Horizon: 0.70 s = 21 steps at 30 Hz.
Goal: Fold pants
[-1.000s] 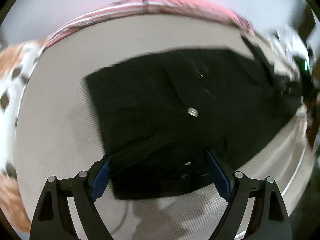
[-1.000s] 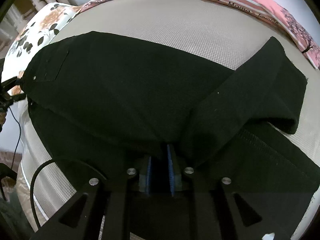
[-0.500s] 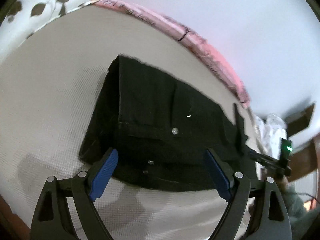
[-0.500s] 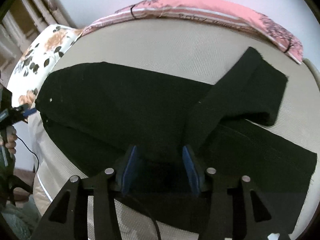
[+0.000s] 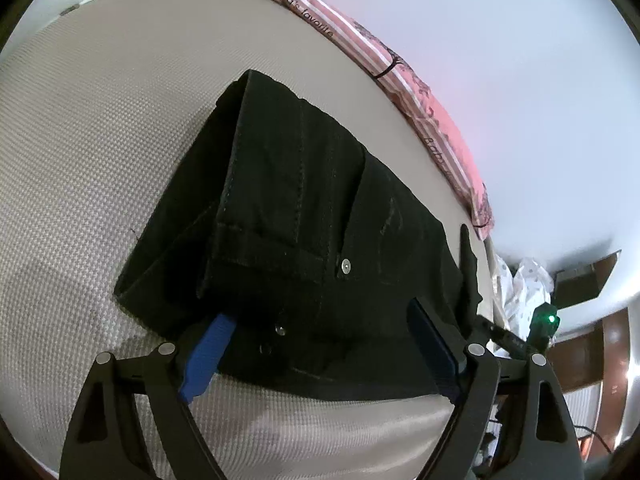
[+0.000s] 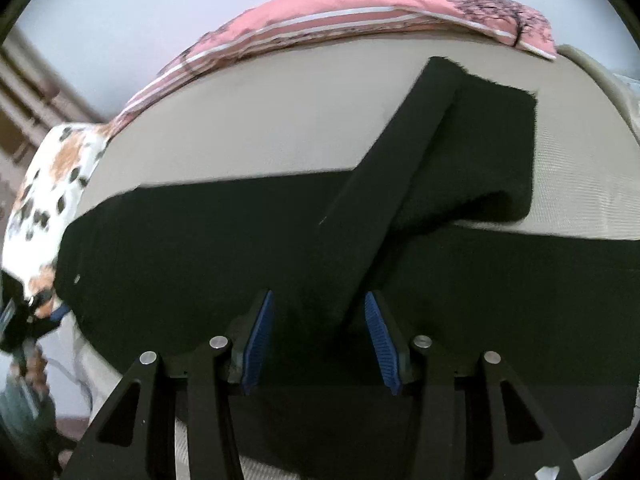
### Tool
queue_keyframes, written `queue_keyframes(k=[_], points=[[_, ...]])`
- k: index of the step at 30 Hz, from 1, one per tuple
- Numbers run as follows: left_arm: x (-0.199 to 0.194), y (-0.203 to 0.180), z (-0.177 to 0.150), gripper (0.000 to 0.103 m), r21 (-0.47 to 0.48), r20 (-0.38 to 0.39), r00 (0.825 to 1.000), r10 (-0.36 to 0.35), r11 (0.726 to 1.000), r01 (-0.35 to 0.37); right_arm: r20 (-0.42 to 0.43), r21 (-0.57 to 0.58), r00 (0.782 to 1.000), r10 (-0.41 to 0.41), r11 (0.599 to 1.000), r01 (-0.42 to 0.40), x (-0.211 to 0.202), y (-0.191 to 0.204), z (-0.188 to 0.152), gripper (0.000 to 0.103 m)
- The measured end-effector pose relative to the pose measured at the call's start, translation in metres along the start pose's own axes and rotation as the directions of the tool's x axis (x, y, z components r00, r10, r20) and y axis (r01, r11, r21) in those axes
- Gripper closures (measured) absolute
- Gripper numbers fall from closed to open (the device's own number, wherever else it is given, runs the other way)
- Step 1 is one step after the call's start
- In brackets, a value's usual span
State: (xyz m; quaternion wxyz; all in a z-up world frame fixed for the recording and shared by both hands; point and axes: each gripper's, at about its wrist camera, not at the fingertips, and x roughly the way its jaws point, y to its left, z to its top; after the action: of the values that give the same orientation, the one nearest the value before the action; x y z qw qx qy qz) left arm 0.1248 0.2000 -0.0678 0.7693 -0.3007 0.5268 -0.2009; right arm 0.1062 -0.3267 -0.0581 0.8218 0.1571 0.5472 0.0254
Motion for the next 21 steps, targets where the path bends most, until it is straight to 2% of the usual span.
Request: queue_keyframes(k=[3,4,6,7,11,15,19,21], points=[[0.006,0.000,0.004,0.025,-0.009,0.020,1.000,0.005,1.000,-0.005,-0.009,0.030,1.000,-0.016,0.999,0.016,0.012,-0.007,0.011,0.059],[0.007,0.000,0.006,0.035,-0.017,0.030,0.999,0.016,1.000,-0.016,-0.013,0.045,1.000,-0.003,0.999,0.003,0.015,-0.009,0.013,0.061],[0.012,0.002,0.011,0.057,-0.028,0.035,0.998,0.061,0.998,-0.060,-0.026,0.059,0.999,0.041,0.997,-0.040,0.019,-0.011,0.013,0.086],[0.013,0.004,0.012,0.069,-0.028,0.029,0.997,0.077,0.997,-0.076,-0.019,0.061,0.999,0.046,0.997,-0.045,0.019,-0.010,0.012,0.089],[0.014,0.010,0.013,0.075,-0.017,0.021,0.997,0.081,0.997,-0.080,0.024,0.022,0.999,0.037,0.999,-0.037,0.010,-0.001,0.009,0.096],[0.012,-0.002,0.017,0.076,0.111,0.003,0.995,0.097,0.989,-0.096,0.078,0.016,0.997,0.012,1.000,-0.013,-0.021,0.004,0.000,0.097],[0.017,-0.017,0.024,0.076,0.341,-0.027,0.984,0.176,0.927,-0.157,0.099,0.030,0.995,-0.007,1.000,0.004,-0.044,0.002,-0.014,0.098],[0.018,-0.018,0.027,0.076,0.368,-0.039,0.982,0.185,0.916,-0.158,0.096,0.038,0.995,-0.011,0.999,0.007,-0.051,0.002,-0.024,0.098]])
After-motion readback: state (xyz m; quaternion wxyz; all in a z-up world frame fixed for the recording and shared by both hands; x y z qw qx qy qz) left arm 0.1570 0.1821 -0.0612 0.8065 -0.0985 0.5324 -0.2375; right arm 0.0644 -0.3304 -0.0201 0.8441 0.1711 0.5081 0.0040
